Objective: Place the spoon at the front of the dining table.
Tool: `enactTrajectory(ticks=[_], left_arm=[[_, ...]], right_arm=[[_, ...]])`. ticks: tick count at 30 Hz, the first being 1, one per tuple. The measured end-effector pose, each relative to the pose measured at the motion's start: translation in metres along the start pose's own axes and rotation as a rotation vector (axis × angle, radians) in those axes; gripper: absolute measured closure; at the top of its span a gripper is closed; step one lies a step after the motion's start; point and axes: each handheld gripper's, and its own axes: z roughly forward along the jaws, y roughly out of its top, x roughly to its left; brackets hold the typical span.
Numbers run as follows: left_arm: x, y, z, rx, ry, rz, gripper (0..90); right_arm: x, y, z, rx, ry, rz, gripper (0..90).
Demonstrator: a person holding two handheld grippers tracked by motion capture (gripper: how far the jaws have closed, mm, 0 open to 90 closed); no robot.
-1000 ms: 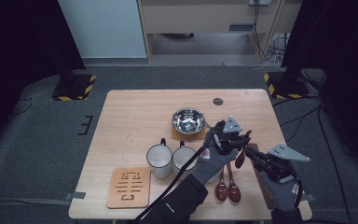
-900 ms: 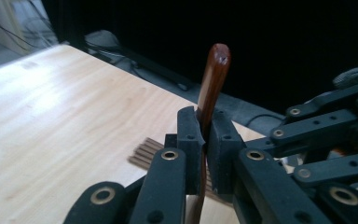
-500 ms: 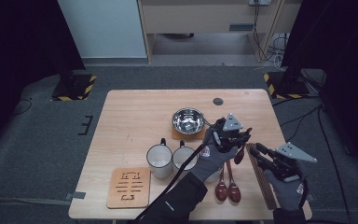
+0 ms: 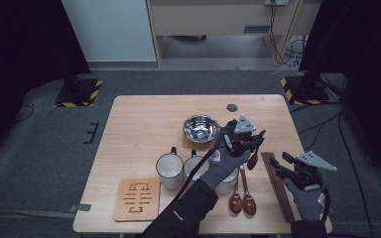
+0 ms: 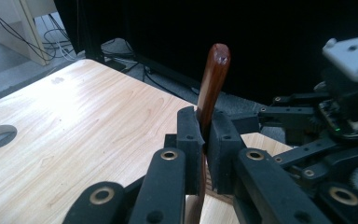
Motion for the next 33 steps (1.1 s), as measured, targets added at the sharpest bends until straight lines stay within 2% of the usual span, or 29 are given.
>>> enactTrajectory(ticks=[9,16,28,33], left_arm=[[0.005,0.005,-0.006,-0.029,0.005,-0.01,83.8],[0.008,0.009,-0.01,-0.044,0.01,-0.012,83.8],[0.015,0.016,-0.02,-0.072,0.026,-0.018,83.8],[0.021,0.021,-0.032,-0.096,0.044,-0.022,83.8]], right_arm=[[-0.013,-0.011,0.008,0.026,-0.058,0.002,34.0],[-0.027,-0.022,0.016,0.066,-0.097,-0.008,27.1],[-0.043,-0.037,0.025,0.128,-0.133,0.001,23.8],[-0.05,-0.043,0.027,0.156,-0.149,0.005,23.7]])
